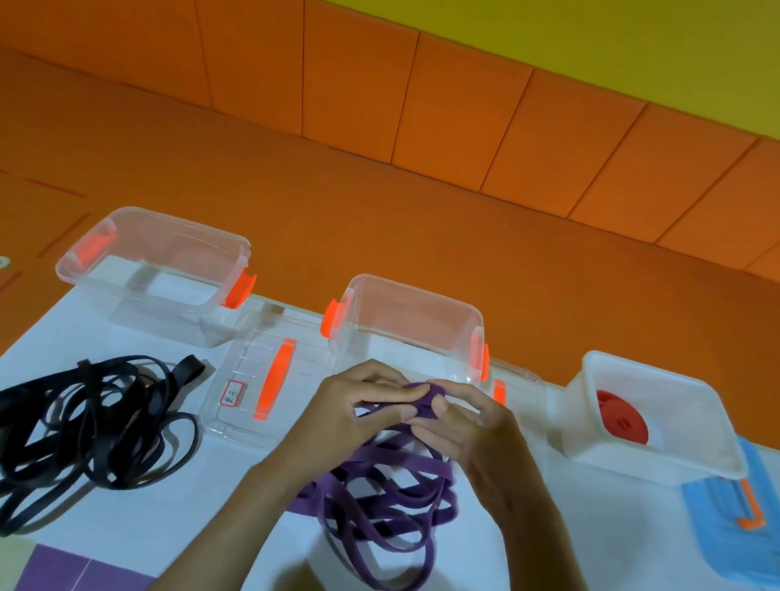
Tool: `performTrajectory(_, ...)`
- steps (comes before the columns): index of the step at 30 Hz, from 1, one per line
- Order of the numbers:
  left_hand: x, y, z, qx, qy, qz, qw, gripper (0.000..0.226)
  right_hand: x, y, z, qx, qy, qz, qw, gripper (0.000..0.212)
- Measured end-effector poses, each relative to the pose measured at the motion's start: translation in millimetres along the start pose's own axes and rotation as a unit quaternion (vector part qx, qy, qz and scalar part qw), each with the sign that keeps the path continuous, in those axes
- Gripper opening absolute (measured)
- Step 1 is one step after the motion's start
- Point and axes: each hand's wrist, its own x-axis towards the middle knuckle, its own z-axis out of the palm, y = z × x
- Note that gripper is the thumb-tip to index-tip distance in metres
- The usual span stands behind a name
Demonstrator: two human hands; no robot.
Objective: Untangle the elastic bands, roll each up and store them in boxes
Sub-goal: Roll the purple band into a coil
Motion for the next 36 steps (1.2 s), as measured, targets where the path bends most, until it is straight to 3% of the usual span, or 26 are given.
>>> performTrajectory(2,1.7,4.4,-3.2,-0.010,-0.011,-0.007,1.000,0.030,0.9,0.0,1.0,0.002,0.004,-0.009,1.000,0.040)
performTrajectory(4,4.5,10.5,-2.6,-0.018,0.024,0.010,0.999,0.029,2.0,2.7,5.1,0.005,0.011,-0.027,1.000,0.027)
performTrajectory(6,5.4,15.1,1.2,-0.038,0.073,0.009,0.997,0.025,2.0,2.3,9.9,-0.013,0.012,-0.054,0.998,0.028)
performTrajectory(10,1.0,15.7,9.9,-0.066,0.149,0.013,0.986,0.026,3.9,-7.6,4.9,-0.177,0.029,-0.118,0.977,0.010)
performTrajectory(12,-0.7,16.2,14.4,-0.086,0.170,0.020,0.981,0.026,4.3,-8.1,2.0,-0.228,0.012,-0.120,0.966,0.009)
performTrajectory(15,1.7,18.8,20.6,-0.084,0.191,0.049,0.977,0.025,2.0,-3.0,8.8,-0.174,-0.016,-0.114,0.978,0.019)
performTrajectory(18,5.1,18.5,17.1,-0.080,0.169,0.038,0.982,0.028,3.1,0.9,9.6,-0.108,0.004,-0.111,0.988,0.033)
performTrajectory(23,2.5,10.2,5.6,-0.074,0.040,-0.012,0.996,0.027,4.9,1.1,1.8,-0.093,0.021,-0.084,0.992,0.029)
performTrajectory(27,7.7,11.0,5.1,0.011,0.047,0.030,0.998,0.033,8.9,-0.3,1.9,-0.089,0.003,-0.054,0.995,0.037)
performTrajectory(30,11.1,11.1,5.0,0.055,0.033,0.052,0.997,0.031,12.9,-7.8,-4.5,-0.155,0.029,-0.068,0.985,0.017)
performTrajectory(33,15.4,11.1,11.0,0.010,0.078,0.016,0.997,0.015,13.8,-11.5,-8.7,-0.171,0.023,-0.104,0.979,0.015)
performTrajectory(36,18.1,6.8,16.3,-0.047,0.095,0.011,0.994,0.013,10.9,-12.6,-8.8,-0.092,0.030,-0.121,0.988,0.025)
